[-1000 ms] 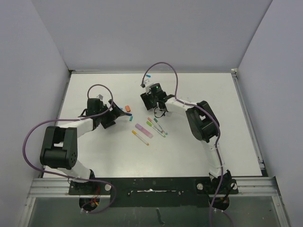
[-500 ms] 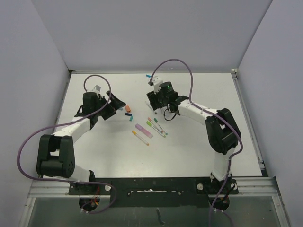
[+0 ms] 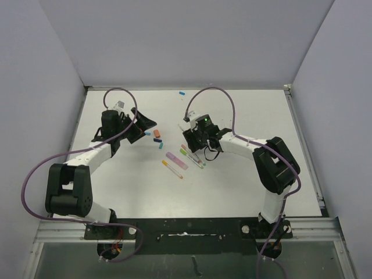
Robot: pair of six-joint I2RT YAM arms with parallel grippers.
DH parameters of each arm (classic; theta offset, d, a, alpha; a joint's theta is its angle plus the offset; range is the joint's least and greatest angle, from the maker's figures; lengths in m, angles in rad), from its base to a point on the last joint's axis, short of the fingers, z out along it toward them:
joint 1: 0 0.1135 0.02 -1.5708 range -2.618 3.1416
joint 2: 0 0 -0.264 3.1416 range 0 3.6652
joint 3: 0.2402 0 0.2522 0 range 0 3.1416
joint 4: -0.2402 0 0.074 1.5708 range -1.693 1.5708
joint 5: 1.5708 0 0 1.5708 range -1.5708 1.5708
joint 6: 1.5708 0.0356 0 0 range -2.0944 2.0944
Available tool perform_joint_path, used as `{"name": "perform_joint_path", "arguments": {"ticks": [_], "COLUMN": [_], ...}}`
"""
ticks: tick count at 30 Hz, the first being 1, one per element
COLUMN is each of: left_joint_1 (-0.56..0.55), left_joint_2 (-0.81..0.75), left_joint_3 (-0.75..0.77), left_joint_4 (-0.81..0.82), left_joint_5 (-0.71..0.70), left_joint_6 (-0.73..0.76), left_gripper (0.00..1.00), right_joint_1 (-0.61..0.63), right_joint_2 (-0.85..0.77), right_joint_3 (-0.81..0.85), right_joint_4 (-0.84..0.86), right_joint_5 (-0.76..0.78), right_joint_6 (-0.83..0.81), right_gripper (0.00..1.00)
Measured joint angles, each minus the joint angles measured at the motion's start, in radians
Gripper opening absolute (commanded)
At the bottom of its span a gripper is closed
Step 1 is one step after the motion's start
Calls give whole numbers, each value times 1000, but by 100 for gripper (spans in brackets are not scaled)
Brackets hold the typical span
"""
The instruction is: Open the pen caps
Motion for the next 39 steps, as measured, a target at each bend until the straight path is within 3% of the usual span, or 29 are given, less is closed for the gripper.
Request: {"name": "perform_joint_path", "arguments": {"ticks": [39], "left_joint_1": [-8], "left_joint_2": [11], "left_joint_3": [2], "left_joint_4": [18], "left_joint_5": [15], "left_joint_6": [-11], "left_gripper": [98], "right_joint_1": [3], "right_joint_2": [48], "right_joint_3": [-42], "right_joint_4": [18], "right_joint_5": [8], "right_joint_6": [37], "right_gripper": [47]}}
